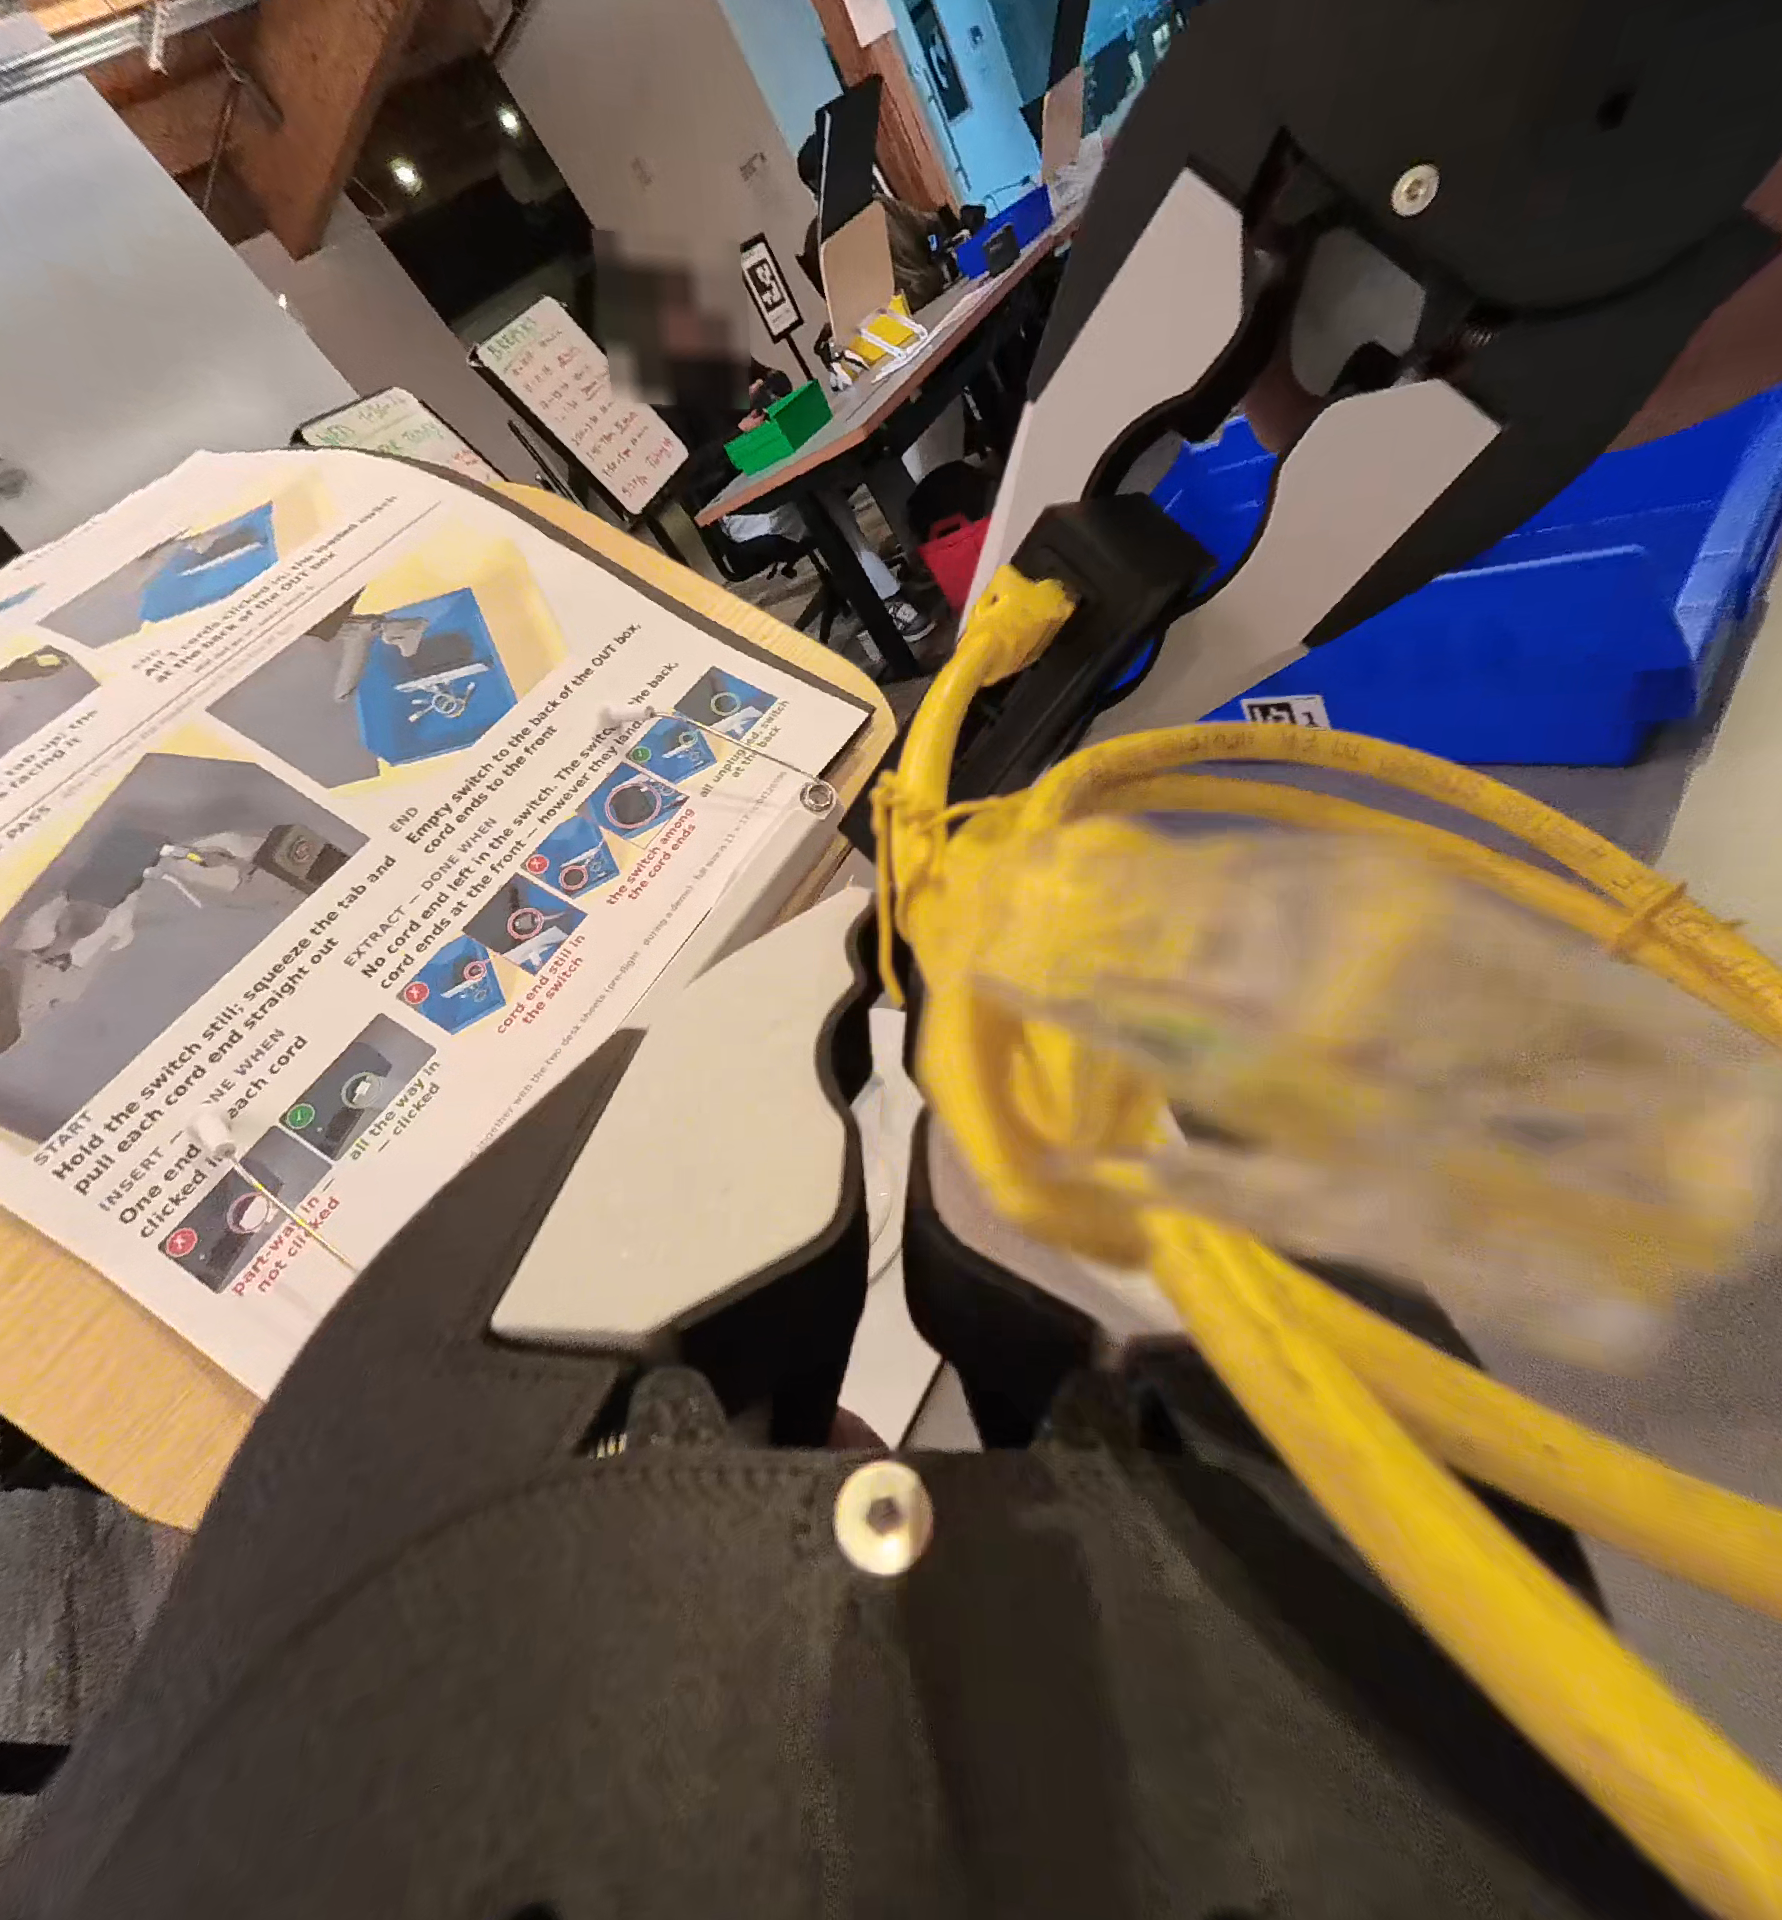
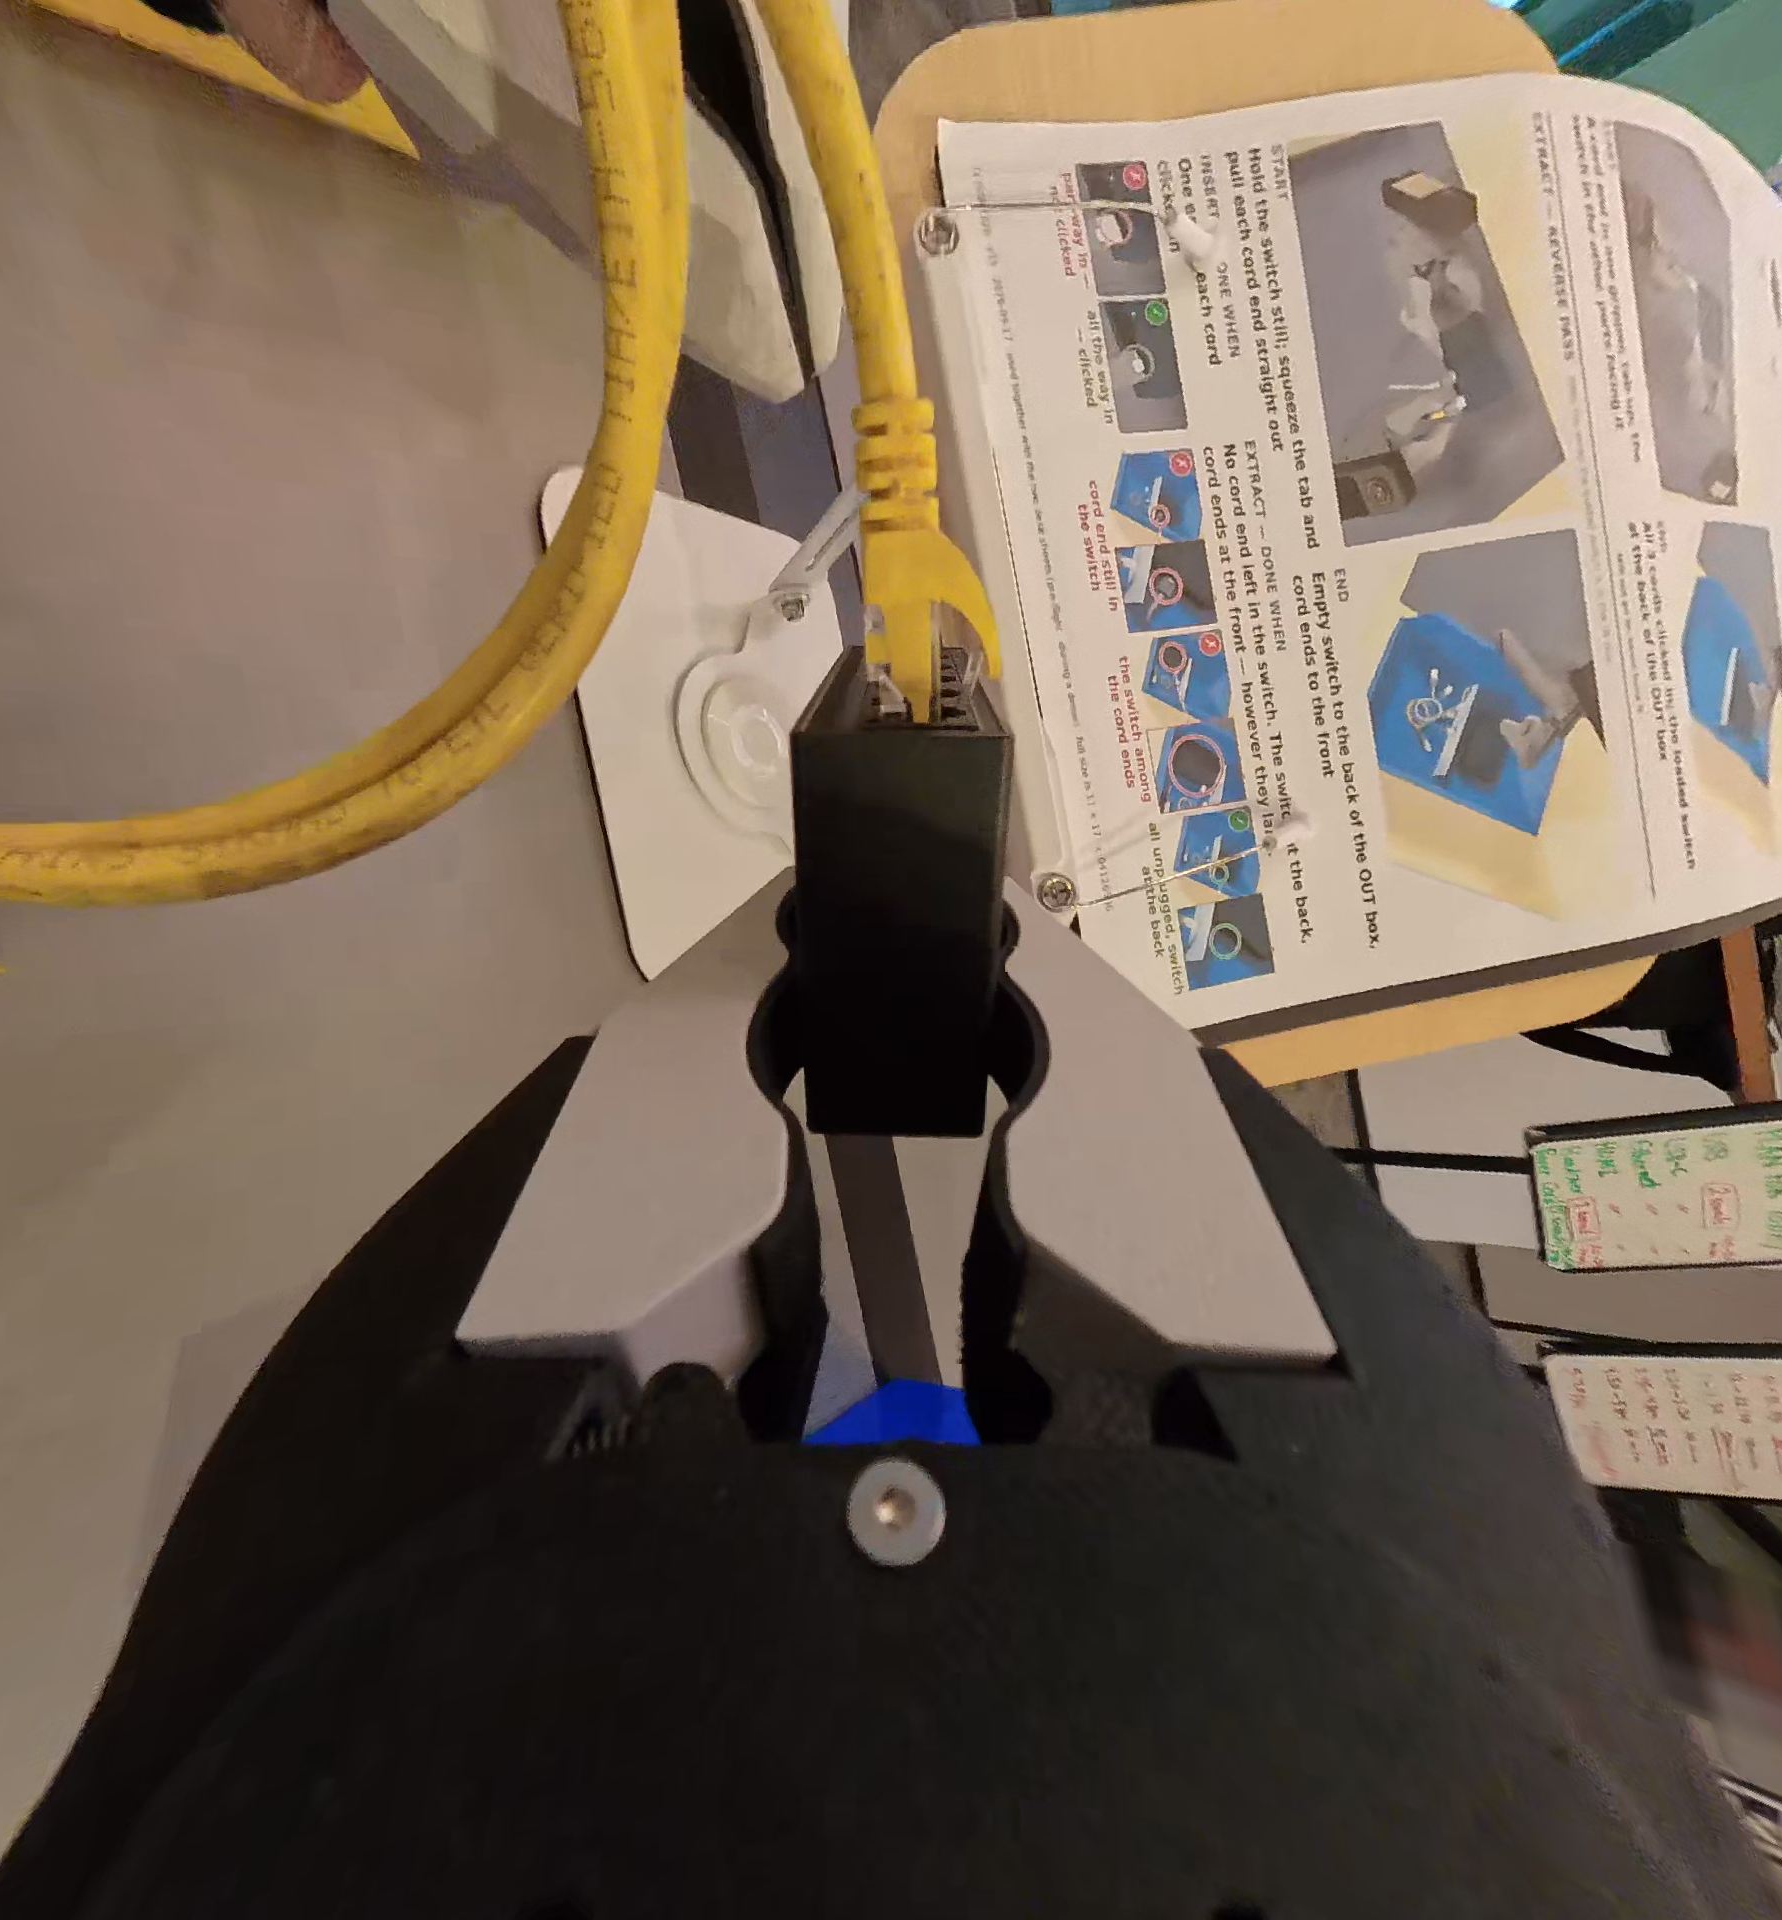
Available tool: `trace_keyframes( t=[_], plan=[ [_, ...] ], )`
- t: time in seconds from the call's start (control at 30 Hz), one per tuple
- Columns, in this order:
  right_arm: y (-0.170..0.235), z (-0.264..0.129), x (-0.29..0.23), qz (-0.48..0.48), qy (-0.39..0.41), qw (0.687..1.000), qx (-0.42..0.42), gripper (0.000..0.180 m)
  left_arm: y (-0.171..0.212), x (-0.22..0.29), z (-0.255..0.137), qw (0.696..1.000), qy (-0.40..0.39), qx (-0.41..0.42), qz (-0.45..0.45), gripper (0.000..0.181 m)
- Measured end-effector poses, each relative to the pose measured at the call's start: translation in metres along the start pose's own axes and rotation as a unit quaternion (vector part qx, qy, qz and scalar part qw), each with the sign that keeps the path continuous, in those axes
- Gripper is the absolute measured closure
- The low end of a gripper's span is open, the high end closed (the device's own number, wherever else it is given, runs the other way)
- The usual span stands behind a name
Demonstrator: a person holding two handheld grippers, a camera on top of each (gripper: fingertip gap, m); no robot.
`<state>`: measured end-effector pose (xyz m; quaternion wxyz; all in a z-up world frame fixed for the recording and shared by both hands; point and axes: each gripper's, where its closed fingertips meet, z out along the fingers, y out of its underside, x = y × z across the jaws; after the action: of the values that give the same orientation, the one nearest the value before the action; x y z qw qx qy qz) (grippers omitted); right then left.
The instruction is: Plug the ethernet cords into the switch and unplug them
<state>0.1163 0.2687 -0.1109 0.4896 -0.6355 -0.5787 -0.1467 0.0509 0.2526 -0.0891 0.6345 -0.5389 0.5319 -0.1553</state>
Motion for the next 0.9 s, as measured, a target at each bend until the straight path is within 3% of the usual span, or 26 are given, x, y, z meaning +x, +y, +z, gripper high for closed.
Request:
trace_keyframes(
  t=[0.37,0.53,0.9],
  plan=[
    [0.019,-0.001,0.004,0.025,0.004,1.0,0.013,0.153,0.004,-0.014,-0.001,0.999,-0.032,-0.007,-0.014,0.168],
    [0.031,0.003,-0.01,0.016,-0.036,0.999,-0.008,0.153,0.002,-0.03,-0.016,0.995,-0.064,-0.069,0.022,0.163],
    [0.035,0.071,-0.101,-0.079,-0.154,0.98,-0.101,0.154,-0.007,-0.082,-0.069,0.988,-0.135,-0.07,-0.006,0.167]
  ],
)
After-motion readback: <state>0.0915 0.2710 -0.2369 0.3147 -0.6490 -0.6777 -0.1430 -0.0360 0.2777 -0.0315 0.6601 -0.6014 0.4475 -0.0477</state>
